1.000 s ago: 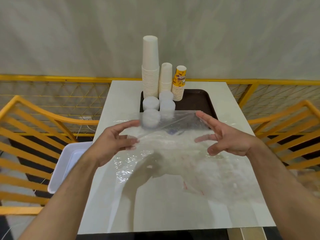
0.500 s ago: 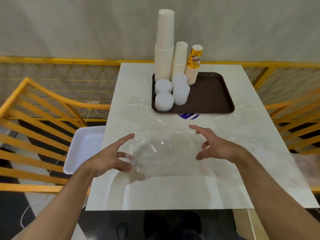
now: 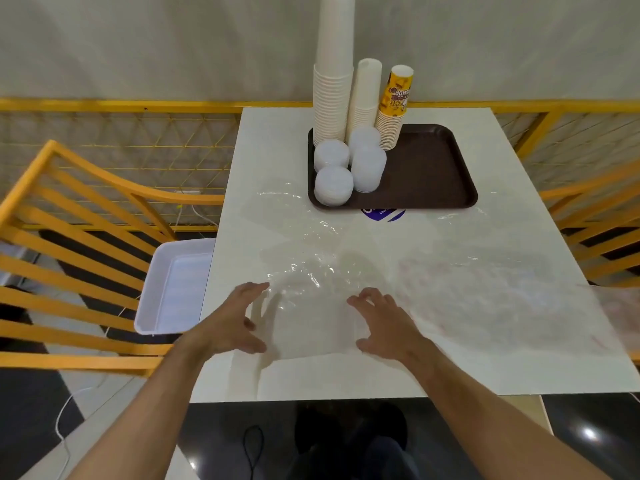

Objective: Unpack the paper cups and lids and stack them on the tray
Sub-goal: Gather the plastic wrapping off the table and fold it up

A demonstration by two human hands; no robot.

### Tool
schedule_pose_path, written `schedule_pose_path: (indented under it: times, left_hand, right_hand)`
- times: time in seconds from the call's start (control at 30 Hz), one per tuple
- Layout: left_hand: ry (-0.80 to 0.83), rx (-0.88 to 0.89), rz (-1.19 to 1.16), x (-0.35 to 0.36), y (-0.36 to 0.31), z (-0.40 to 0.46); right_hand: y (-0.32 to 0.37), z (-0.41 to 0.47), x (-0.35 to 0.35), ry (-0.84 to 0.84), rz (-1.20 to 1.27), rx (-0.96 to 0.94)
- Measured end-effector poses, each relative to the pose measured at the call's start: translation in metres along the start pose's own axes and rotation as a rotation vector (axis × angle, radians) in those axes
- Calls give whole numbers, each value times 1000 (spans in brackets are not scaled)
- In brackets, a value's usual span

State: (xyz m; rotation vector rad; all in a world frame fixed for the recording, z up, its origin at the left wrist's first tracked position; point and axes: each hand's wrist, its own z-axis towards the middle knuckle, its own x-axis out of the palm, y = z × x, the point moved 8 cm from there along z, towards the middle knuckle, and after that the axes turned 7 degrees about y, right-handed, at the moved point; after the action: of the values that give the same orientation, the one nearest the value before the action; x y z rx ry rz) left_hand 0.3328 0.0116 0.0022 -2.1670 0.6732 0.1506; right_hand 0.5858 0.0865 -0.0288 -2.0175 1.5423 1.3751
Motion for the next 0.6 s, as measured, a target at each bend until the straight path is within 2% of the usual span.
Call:
schedule_pose_path:
  times: [0.1,0.13,0.2,0.27,0.33,0.4,0.5,0.6]
  left_hand:
    - [-342,73,270,-9,-19,0]
    - [-406,123,350,0,-29,2]
    - [-376,183,529,35,-48,12]
    - [-291,169,620,65,-58,24]
    - [-255,183,561,82,-69,33]
    - [-225,230,400,94,-87,39]
    - [-172,233,187,110,-114,58]
    - [-161,212,71,125,-141,83]
  right_hand:
    - [1,1,-1,18,-13,3]
    - [3,0,-1,28,-23,0]
    - [5,-4,-6,19,-17,-11]
    - [-1,-13,-27,-103,16,-6]
    - [-21,-29,-52,-263,26,58]
    - [-53,-45,-67,-336,12,201]
    - [-95,-62,-63,-272,-61,391]
    - [-115,-69,-55,-231,-65,422]
